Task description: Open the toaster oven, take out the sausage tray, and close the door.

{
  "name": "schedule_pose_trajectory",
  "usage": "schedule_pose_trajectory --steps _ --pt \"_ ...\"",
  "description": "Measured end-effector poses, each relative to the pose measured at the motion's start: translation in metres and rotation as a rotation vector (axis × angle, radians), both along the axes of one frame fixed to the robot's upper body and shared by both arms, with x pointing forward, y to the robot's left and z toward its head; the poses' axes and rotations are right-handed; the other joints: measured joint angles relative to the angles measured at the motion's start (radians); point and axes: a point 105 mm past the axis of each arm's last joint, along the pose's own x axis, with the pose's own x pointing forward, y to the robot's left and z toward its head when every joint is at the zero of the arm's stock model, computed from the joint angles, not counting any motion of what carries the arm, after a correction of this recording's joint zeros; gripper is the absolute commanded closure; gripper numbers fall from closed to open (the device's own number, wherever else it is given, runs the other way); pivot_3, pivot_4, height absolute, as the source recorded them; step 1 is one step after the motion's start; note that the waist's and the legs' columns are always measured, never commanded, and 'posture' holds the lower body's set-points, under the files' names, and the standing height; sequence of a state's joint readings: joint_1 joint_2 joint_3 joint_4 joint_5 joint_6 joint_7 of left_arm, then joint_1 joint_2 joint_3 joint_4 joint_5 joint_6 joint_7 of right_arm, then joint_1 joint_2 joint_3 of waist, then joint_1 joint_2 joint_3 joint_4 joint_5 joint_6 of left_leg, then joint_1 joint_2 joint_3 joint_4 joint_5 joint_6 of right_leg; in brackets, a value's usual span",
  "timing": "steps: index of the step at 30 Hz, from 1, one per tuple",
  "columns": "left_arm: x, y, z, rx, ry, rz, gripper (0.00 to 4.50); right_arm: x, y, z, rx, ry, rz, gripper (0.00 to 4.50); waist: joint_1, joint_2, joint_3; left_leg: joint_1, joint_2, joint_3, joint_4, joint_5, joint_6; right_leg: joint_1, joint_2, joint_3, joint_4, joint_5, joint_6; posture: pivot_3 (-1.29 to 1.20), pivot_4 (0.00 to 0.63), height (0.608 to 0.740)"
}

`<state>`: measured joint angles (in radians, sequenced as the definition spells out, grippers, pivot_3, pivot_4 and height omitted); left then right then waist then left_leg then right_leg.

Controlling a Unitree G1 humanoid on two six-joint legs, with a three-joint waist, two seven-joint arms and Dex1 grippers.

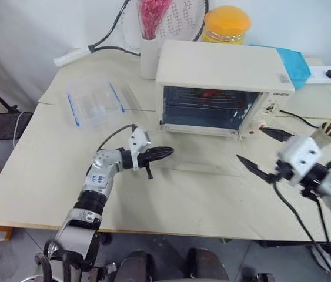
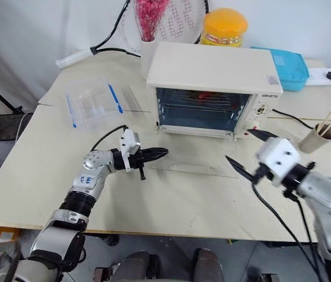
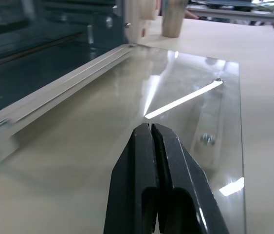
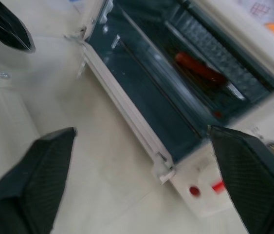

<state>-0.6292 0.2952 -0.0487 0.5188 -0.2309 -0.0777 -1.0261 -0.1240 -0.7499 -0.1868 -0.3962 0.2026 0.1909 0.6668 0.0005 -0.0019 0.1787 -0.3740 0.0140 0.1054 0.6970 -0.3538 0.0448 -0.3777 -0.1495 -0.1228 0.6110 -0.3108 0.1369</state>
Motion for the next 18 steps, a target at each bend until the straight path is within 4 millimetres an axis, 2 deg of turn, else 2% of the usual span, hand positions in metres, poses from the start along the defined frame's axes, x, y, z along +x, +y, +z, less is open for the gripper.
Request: schedule_pose_trajectory --steps 2,4,7,10,13,14,16,18 --pt "-0.008 0.017 0.007 -0.041 -0.001 0.034 3.62 0.028 0.031 0.007 -0.023 -0.076 0.001 0.0 -0.012 0.0 0.0 0.0 0.0 0.0 0.0 0.0 0.0 0.0 0.0 0.0 0.0 0.0 0.0 0.0 0.15 0.74" --pt "-0.016 0.023 0.017 -0.079 -0.013 0.039 2.99 0.046 0.051 0.005 -0.069 -0.121 -0.007 0.0 -0.012 0.0 0.0 -0.001 0.0 -0.001 0.0 0.0 0.0 -0.001 0.0 -0.001 0.001 0.0 0.0 0.0 0.15 0.74" --pt "-0.025 0.042 0.027 -0.087 -0.024 0.08 2.03 0.071 0.065 -0.003 -0.167 -0.173 -0.06 0.0 -0.004 0.0 0.0 -0.002 0.0 -0.005 0.001 0.0 0.0 0.001 0.0 -0.004 0.001 0.0 -0.001 0.0 0.15 0.74" --pt "-0.034 0.056 0.03 -0.08 -0.02 0.118 1.13 0.097 0.068 -0.006 -0.265 -0.241 -0.155 0.0 -0.003 0.0 0.0 -0.003 -0.002 -0.007 0.001 0.0 0.0 0.001 -0.001 -0.004 0.001 0.0 -0.001 0.0 0.15 0.74" --pt "-0.038 0.06 0.035 -0.095 -0.028 0.145 0.16 0.112 0.069 0.001 -0.312 -0.313 -0.225 0.0 -0.004 0.0 0.001 -0.004 -0.002 -0.009 0.001 0.0 -0.001 0.001 -0.001 -0.006 0.001 0.0 -0.001 0.0 0.15 0.74" --pt "-0.039 0.06 0.036 -0.103 -0.032 0.149 0.02 0.116 0.068 0.006 -0.328 -0.341 -0.245 0.0 -0.005 0.0 0.001 -0.004 -0.002 -0.009 0.001 0.0 -0.001 0.001 -0.001 -0.006 0.001 0.0 -0.001 0.0 0.15 0.74" --pt "-0.041 0.061 0.037 -0.111 -0.036 0.152 0.02 0.124 0.063 0.011 -0.352 -0.368 -0.287 0.0 -0.008 0.0 0.001 -0.004 -0.002 -0.008 0.0 0.0 -0.001 0.001 0.0 -0.006 0.001 0.0 -0.001 0.0 0.15 0.74" --pt "-0.042 0.061 0.035 -0.117 -0.02 0.154 0.0 0.13 0.058 0.011 -0.368 -0.372 -0.319 0.41 -0.011 0.0 0.001 -0.004 -0.001 -0.008 0.0 0.001 -0.001 0.001 0.0 -0.006 0.0 0.0 -0.001 0.0 0.15 0.74"
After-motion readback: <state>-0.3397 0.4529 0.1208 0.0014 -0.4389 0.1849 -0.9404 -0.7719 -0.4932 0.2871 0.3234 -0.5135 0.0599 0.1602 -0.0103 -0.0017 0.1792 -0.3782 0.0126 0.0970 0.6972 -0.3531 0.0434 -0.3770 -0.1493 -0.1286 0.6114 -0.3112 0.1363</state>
